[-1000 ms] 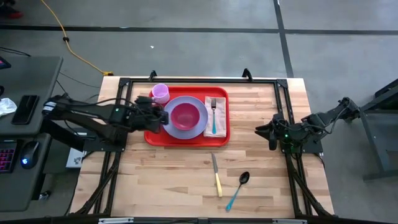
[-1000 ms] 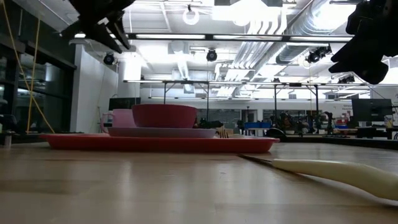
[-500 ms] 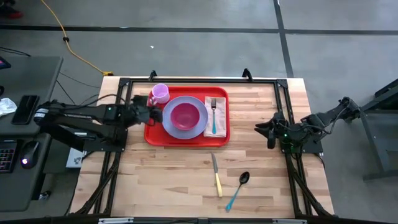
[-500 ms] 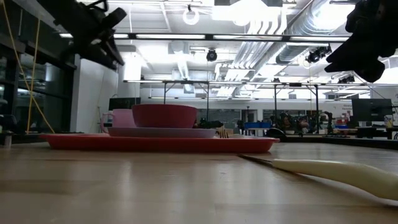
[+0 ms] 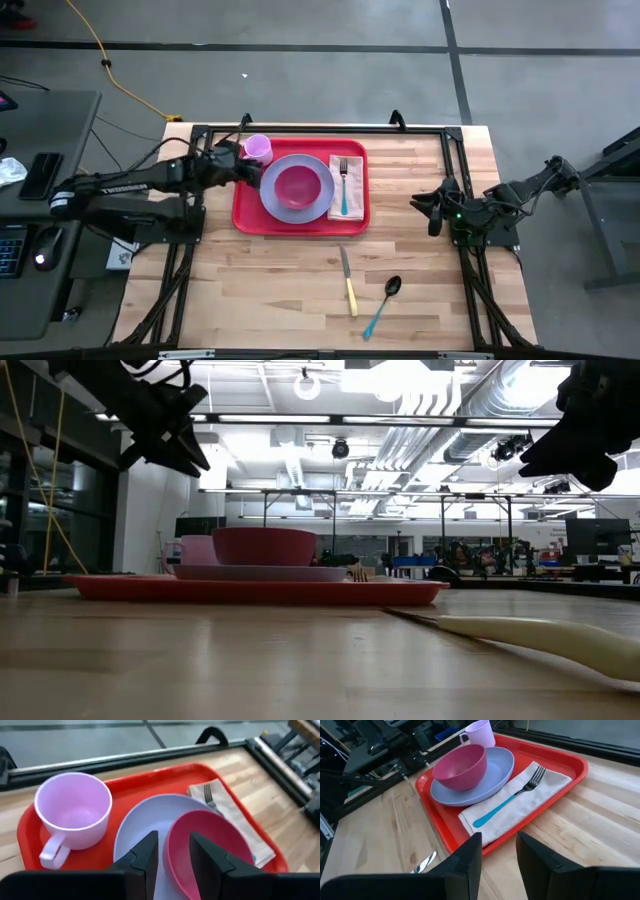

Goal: Set up tray
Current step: Put the blue spoon on the white table napkin to the left of the blue fork

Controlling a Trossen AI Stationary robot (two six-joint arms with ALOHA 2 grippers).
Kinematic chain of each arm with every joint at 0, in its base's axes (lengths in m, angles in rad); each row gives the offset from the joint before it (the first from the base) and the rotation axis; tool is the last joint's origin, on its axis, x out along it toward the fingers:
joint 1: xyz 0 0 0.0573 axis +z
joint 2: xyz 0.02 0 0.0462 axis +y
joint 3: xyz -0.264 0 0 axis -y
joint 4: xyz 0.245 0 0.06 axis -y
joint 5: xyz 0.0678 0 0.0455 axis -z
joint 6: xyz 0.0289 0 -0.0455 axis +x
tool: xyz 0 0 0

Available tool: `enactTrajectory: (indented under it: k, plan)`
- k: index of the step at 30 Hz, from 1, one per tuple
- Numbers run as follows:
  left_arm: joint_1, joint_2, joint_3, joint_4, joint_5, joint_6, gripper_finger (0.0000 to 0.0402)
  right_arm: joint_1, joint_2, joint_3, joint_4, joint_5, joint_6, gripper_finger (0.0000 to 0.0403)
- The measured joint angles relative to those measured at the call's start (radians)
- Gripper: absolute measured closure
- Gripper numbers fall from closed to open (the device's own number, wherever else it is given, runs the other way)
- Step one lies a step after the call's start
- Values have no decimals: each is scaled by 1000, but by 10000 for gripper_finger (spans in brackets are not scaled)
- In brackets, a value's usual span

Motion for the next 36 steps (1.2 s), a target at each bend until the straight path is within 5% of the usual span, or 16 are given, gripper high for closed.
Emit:
enactTrajectory:
  k: [14,29,36]
  plan:
    - [-288,-336,-157,-7,-203,-95,261,0,0,0,-14,5,59,304]
    - [-370,-475,-276,-114,-208,-159,261,0,0,0,-22,-6,89,304]
    - [-370,-475,-285,-158,-82,-174,261,0,0,0,-15,-6,90,304]
